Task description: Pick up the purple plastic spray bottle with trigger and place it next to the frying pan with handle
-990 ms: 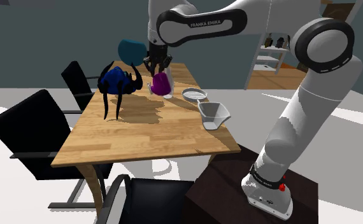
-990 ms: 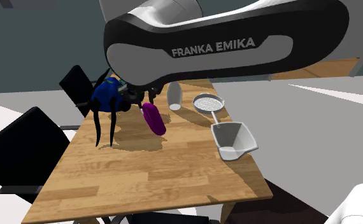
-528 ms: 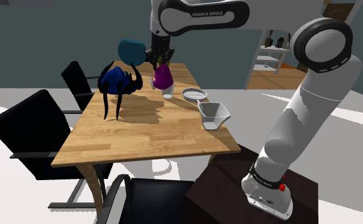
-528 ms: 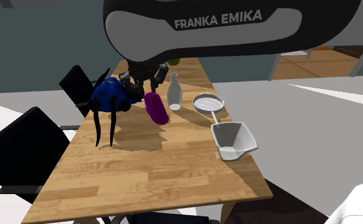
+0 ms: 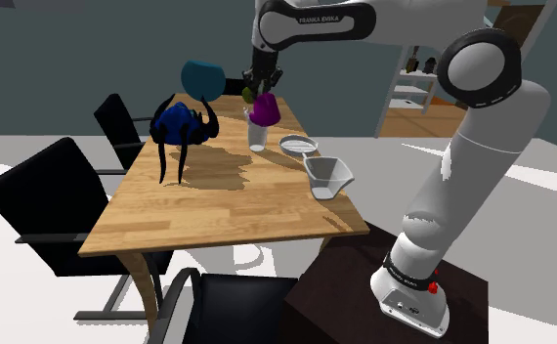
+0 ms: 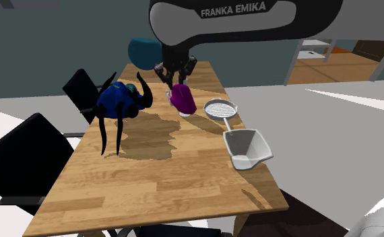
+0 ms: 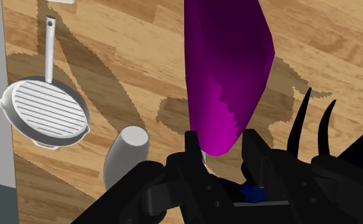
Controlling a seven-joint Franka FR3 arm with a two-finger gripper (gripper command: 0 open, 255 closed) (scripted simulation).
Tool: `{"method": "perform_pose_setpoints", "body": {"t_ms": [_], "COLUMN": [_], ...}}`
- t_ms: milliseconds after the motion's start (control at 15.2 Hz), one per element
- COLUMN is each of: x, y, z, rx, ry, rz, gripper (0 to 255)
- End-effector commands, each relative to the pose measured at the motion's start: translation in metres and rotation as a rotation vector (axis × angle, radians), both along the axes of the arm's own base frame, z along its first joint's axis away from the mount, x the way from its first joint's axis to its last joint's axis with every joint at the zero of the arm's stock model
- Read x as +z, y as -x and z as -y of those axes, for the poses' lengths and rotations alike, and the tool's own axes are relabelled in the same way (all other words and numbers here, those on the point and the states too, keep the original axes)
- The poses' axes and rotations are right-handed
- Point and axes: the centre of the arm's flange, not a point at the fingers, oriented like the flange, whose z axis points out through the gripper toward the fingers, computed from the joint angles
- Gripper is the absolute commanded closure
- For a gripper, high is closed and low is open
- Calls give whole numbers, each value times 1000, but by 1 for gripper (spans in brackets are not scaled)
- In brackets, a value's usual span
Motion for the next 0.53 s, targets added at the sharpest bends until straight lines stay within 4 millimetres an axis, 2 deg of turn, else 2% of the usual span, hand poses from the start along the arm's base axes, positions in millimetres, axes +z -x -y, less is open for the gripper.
{"method": "perform_pose_setpoints", "body": {"t_ms": [0, 462], "x": [-1, 0], "y": [-2, -18], "z": [27, 120], "rx": [2, 2], "ry": [0, 0], "rz": [0, 0], "gripper": [255, 255]}}
